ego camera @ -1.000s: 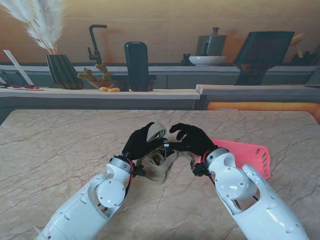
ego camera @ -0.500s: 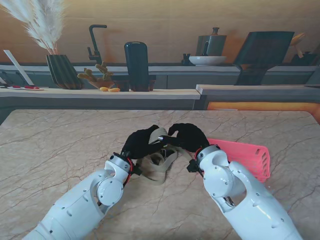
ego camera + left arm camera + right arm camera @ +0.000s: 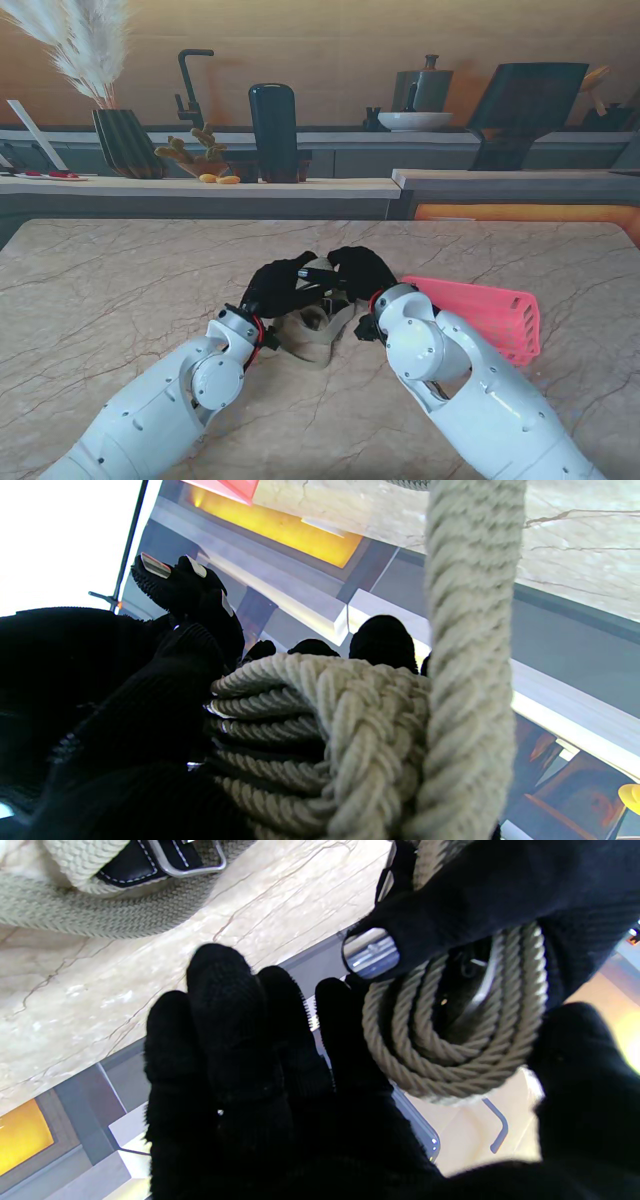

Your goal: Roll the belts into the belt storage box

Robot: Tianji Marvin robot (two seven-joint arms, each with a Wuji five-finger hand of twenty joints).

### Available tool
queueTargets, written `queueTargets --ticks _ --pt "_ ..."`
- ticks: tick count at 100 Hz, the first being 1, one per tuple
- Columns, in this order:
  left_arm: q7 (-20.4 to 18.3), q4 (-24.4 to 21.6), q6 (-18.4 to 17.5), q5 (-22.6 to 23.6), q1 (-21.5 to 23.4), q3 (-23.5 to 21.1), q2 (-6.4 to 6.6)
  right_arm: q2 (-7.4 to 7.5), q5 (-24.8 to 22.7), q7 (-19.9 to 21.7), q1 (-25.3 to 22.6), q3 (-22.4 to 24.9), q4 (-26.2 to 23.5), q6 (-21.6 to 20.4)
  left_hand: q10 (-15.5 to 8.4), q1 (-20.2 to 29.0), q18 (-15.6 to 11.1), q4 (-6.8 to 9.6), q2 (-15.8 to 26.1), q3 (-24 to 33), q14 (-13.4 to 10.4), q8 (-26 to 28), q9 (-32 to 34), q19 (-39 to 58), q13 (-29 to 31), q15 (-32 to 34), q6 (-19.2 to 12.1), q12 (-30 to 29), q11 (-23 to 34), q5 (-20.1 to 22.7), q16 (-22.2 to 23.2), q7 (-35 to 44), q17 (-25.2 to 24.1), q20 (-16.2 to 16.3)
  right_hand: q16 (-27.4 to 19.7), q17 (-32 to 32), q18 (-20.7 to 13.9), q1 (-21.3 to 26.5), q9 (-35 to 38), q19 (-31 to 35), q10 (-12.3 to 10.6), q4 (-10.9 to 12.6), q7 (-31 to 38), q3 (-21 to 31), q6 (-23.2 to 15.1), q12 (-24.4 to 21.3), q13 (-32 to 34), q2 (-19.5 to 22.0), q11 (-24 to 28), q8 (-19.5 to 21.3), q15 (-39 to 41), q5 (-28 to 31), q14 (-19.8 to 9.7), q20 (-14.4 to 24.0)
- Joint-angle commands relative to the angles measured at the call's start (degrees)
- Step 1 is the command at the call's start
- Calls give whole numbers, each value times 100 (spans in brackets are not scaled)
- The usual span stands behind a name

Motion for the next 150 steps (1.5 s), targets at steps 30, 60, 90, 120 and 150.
queueTargets --ticks 30,60,90,120,150 --pt "-36 -34 62 2 1 9 -10 -30 227 279 -28 -44 -158 228 -433 285 99 105 29 609 -303 53 326 217 706 1259 -328 215 666 152 242 348 33 -89 -92 133 -318 2377 729 294 -200 -338 2345 1929 -631 0 767 -601 179 -1709 270 -216 -130 -235" --pt "115 86 -207 54 -23 -27 -19 -8 738 509 -219 273 -351 477 -13 -1172 231 206 195 693 177 -889 -1665 -1528 -1116 -1184 -217 -653 -1654 -679 312 -2404 -1801 -53 19 -78 -528 2832 594 -11 -308 -738 2586 2205 -913 133 620 -469 188 -1532 229 -299 -190 -276" --pt "-6 -126 -364 -201 211 -330 -19 -62 1291 340 -660 917 -712 654 158 -1676 212 232 279 9 222 -1193 -3462 -2924 -3293 -3759 -567 -2423 -3854 -1274 -642 -3402 -3001 161 71 -134 -583 2816 582 -62 -354 -751 2597 2174 -1026 178 573 -428 205 -1398 241 -312 -214 -242" --pt "-218 -242 -342 -594 317 -478 -49 -196 2189 -19 -1077 1465 -1040 552 190 -1765 12 239 357 -215 12 -1290 -3929 -3715 -3994 -4580 -615 -2758 -4336 -1371 -1016 -3681 -3395 124 118 -152 -701 2810 556 -101 -427 -750 2594 2077 -1137 199 532 -350 205 -1322 263 -356 -290 -214" --pt "-574 -218 -264 -969 273 -458 -57 -302 3111 -208 -1270 1684 -1167 314 338 -1883 126 230 346 -378 -75 -1647 -4276 -4183 -4251 -4995 -239 -3010 -4640 -1441 -1230 -4241 -3477 75 186 -134 -755 2814 521 -106 -488 -736 2600 1974 -1226 245 528 -290 254 -1263 347 -405 -400 -165"
